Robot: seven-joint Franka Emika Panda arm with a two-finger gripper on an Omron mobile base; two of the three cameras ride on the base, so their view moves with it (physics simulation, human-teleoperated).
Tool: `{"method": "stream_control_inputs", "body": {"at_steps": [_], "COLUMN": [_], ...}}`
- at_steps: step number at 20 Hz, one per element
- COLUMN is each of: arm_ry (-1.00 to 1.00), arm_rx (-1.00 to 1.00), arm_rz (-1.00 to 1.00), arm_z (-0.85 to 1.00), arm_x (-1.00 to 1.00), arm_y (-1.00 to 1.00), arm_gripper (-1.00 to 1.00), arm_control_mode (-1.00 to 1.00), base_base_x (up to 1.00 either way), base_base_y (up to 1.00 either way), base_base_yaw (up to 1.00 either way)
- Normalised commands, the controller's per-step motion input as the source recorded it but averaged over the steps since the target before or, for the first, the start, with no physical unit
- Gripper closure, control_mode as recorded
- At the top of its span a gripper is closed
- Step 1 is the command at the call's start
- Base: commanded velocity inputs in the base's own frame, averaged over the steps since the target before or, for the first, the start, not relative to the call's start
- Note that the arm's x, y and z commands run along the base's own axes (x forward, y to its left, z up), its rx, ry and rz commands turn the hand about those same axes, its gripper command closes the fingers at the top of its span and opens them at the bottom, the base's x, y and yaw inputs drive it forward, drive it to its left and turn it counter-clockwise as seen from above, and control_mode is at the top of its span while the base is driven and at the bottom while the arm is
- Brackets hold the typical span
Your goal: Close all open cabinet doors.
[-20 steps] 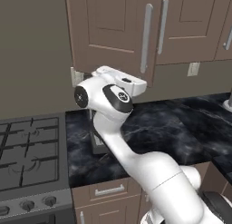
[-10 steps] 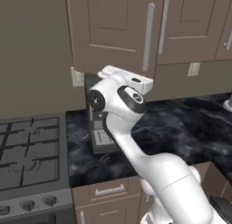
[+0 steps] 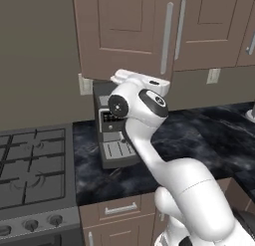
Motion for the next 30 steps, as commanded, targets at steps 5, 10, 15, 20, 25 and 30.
{"method": "stream_control_inputs", "body": {"at_steps": [5,10,15,20,25,30], "arm_ry": [0.00,0.00,0.00,0.00,0.00,0.00], "arm_rx": [0.00,0.00,0.00,0.00,0.00,0.00], "arm_rz": [0.12,0.12,0.09,0.05,0.03,0.04], "arm_z": [0.00,0.01,0.00,0.00,0.00,0.00], "arm_x": [0.45,0.33,0.29,0.25,0.34,0.36], "arm_y": [-0.30,-0.32,-0.21,-0.09,-0.08,-0.09], "arm_gripper": [-1.00,-1.00,-1.00,-1.00,-1.00,-1.00], "arm_control_mode": [-1.00,-1.00,-1.00,-1.00,-1.00,-1.00], "base_base_x": [0.00,0.00,0.00,0.00,0.00,0.00], "base_base_y": [0.00,0.00,0.00,0.00,0.00,0.00], "base_base_yaw": [0.00,0.00,0.00,0.00,0.00,0.00]}}
